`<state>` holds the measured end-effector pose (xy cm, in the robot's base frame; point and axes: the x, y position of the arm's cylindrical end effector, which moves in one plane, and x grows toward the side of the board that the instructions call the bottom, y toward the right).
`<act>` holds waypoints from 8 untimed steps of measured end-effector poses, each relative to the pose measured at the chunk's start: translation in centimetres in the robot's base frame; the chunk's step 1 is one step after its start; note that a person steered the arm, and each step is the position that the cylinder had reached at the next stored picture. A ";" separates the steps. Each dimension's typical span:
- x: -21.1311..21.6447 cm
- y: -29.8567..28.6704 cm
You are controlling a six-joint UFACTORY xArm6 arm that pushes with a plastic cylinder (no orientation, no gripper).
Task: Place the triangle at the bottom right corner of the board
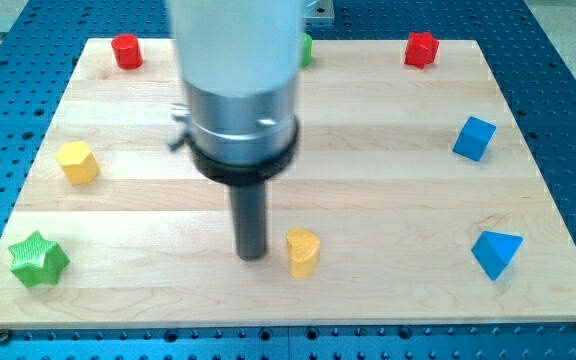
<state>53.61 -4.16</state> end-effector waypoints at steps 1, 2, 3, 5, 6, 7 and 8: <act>-4.5 2.1; -4.6 1.5; -5.4 6.4; -1.2 12.5; 1.6 15.1; 2.1 20.7; 2.0 22.8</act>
<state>55.61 18.66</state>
